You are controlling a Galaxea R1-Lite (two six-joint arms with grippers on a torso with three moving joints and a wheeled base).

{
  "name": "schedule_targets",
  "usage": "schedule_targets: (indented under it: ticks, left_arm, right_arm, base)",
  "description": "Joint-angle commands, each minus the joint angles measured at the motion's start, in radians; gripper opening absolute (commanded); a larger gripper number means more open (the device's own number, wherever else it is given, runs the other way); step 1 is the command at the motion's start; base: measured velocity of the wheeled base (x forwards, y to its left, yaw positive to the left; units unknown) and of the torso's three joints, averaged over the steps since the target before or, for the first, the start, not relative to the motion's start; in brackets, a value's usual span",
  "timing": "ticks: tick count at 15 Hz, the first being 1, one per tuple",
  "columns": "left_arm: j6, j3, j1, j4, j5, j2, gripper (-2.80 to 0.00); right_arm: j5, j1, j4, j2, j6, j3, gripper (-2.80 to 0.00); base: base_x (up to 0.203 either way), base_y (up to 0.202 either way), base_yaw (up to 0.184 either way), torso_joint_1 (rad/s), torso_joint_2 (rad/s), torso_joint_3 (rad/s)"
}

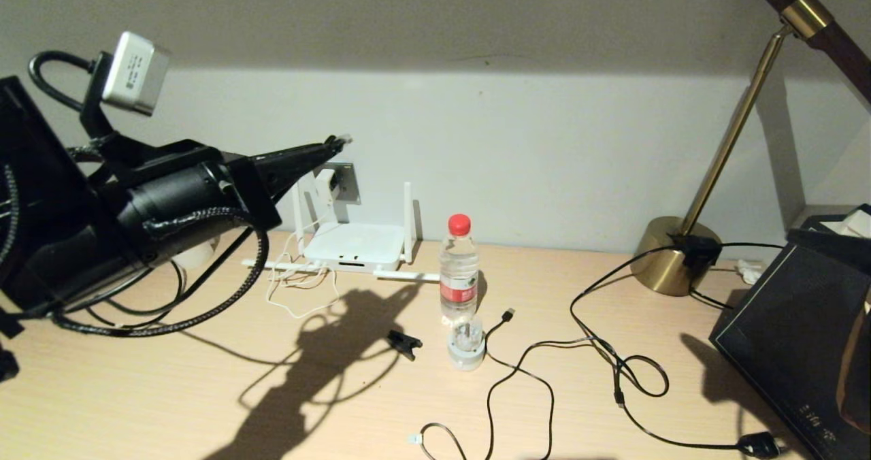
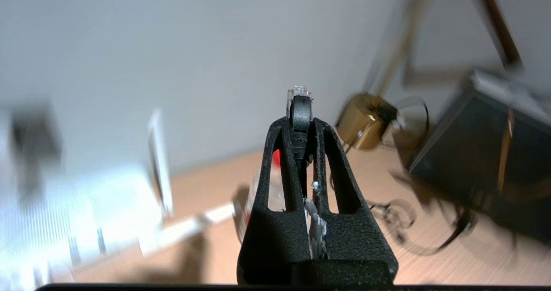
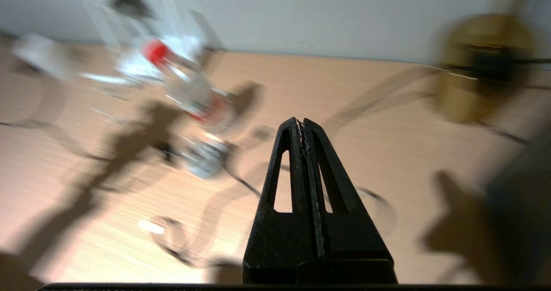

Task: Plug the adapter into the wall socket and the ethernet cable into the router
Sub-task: Align cable and router interface

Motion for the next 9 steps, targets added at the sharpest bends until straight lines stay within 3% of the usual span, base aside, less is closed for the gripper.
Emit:
schedule_targets:
  ticks: [1,3,5,7,9]
  left_arm:
    - [-0.088,0.081,0.003,0.033,0.051,-0.067,-2.80]
    - [-0.102,0.114,-0.006,0.121,0.088,-0.094,-2.80]
    - [-0.196,0.112,-0.010,0.131,0.096,-0.096,-2.80]
    - [-0.227,0.122,-0.025,0.137,0.102,-0.093,-2.80]
    - [-0.226,0.154,-0.031,0.140,0.138,-0.088,-2.80]
  right_arm:
    - [-0.101,-0.004,0.143,-0.311,-0.054,0.066,-2.80]
    - [-0.214,-0.033,0.258,-0.461,-0.079,0.119,-2.80]
    - [-0.263,-0.164,0.301,-0.562,-0.090,0.207,-2.80]
    - [-0.250,-0.213,0.310,-0.677,-0.096,0.298,-2.80]
    - [-0.153,-0.225,0.281,-0.770,-0.116,0.395,-2.80]
  base:
    - [0.000,0.000,0.000,0.000,0.00,0.000]
    - [0.000,0.000,0.000,0.000,0.00,0.000]
    - [0.000,0.000,0.000,0.000,0.00,0.000]
    - [0.000,0.000,0.000,0.000,0.00,0.000]
    - [0.000,0.000,0.000,0.000,0.00,0.000]
